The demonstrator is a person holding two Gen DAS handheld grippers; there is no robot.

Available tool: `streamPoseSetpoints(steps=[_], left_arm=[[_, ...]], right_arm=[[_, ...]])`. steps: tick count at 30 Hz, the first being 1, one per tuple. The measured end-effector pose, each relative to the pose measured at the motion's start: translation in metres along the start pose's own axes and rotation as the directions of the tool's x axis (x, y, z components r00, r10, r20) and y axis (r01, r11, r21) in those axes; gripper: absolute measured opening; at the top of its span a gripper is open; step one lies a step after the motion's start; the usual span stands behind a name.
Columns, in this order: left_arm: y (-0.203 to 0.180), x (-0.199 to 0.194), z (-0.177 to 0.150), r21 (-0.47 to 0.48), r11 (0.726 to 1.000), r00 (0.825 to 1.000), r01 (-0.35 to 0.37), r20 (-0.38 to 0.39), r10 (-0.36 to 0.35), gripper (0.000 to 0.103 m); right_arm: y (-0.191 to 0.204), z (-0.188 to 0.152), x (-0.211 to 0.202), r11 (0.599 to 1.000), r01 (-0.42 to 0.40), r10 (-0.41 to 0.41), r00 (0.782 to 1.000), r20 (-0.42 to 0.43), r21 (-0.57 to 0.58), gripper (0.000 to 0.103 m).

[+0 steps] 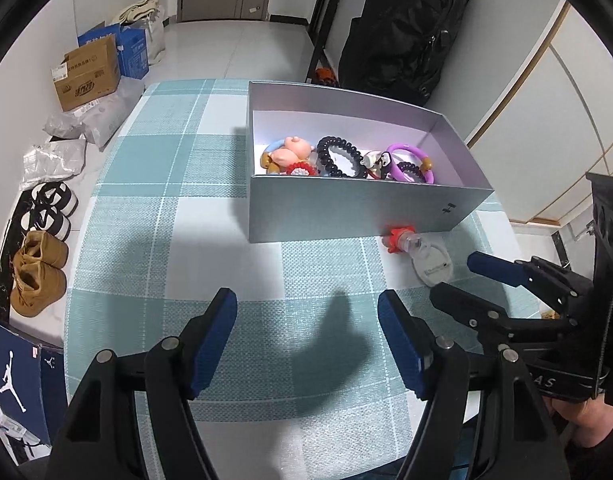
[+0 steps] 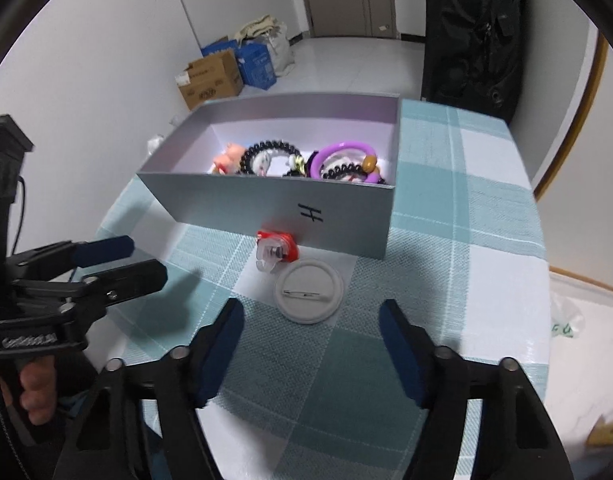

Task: Organize jewelry
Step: 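Withdraw both open tools from the box, then grasp the white round disc with the right tool while the left tool grasps the red pacifier clip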

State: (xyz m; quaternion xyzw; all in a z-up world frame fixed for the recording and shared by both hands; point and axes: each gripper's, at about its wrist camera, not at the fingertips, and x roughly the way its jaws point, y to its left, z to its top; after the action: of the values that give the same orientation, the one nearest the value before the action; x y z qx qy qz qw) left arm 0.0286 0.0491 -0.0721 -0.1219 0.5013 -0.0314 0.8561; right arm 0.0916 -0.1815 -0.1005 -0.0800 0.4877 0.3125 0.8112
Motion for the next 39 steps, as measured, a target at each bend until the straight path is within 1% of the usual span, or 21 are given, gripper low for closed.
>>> streamPoseSetpoints(steps=[2,4,8,9,10,11,12,20,25,29,32,37,39], left_arm=[[0.001,0.001,0.0,-0.003,1.0,1.0,0.002,-0.002,-0.002,0.069],[0.002,0.001,0.0,-0.003,1.0,1.0,0.002,-0.003,-0.002,0.069],[0.003,0.001,0.001,-0.005,1.0,1.0,0.01,0.001,-0.01,0.069],[0.004,0.0,0.002,-0.005,1.0,1.0,0.013,0.004,-0.013,0.069],[0.004,0.0,0.002,-0.005,1.0,1.0,0.014,0.004,-0.014,0.069],[0.004,0.0,0.002,-0.005,1.0,1.0,0.015,0.002,-0.015,0.069],[0.004,0.0,0.002,-0.006,1.0,1.0,0.018,0.002,-0.018,0.069],[0.003,0.002,0.003,-0.01,1.0,1.0,0.015,-0.003,-0.015,0.069],[0.0,0.004,0.003,-0.022,1.0,1.0,0.015,-0.003,-0.015,0.069],[-0.007,0.007,0.004,-0.02,0.999,1.0,0.029,-0.011,-0.03,0.069],[-0.016,0.01,0.005,-0.017,0.996,0.996,0.083,-0.033,-0.083,0.069],[-0.04,0.019,0.008,0.018,0.994,0.994,0.105,-0.034,-0.104,0.068],[-0.049,0.023,0.011,0.035,0.994,0.995,0.099,-0.033,-0.098,0.068]], right_arm=[[0.003,0.001,0.002,1.0,0.015,-0.015,1.0,-0.001,-0.021,0.063],[0.005,0.002,0.006,0.999,0.034,-0.034,0.999,-0.003,-0.04,0.057],[0.011,0.004,0.013,0.996,0.063,-0.063,0.998,-0.002,-0.067,0.054],[0.013,0.004,0.014,0.993,0.078,-0.078,0.997,0.003,-0.084,0.051],[0.015,0.004,0.015,0.991,0.091,-0.091,0.996,0.005,-0.095,0.043],[0.016,0.004,0.016,0.988,0.108,-0.108,0.994,0.01,-0.108,0.041],[0.017,0.004,0.016,0.986,0.117,-0.116,0.993,0.014,-0.119,0.041],[0.014,0.003,0.009,0.989,0.105,-0.104,0.994,0.013,-0.108,0.041],[0.007,0.003,-0.003,0.994,0.081,-0.079,0.997,0.028,-0.07,0.041],[-0.005,-0.001,-0.011,0.999,0.049,-0.048,0.998,0.035,-0.013,0.041],[-0.018,-0.003,-0.02,0.999,0.012,-0.015,0.999,0.047,0.047,0.041],[-0.039,-0.009,-0.039,0.989,-0.035,0.023,0.996,0.088,0.142,0.041],[-0.047,-0.011,-0.045,0.983,-0.044,0.026,0.995,0.1,0.176,0.041]])
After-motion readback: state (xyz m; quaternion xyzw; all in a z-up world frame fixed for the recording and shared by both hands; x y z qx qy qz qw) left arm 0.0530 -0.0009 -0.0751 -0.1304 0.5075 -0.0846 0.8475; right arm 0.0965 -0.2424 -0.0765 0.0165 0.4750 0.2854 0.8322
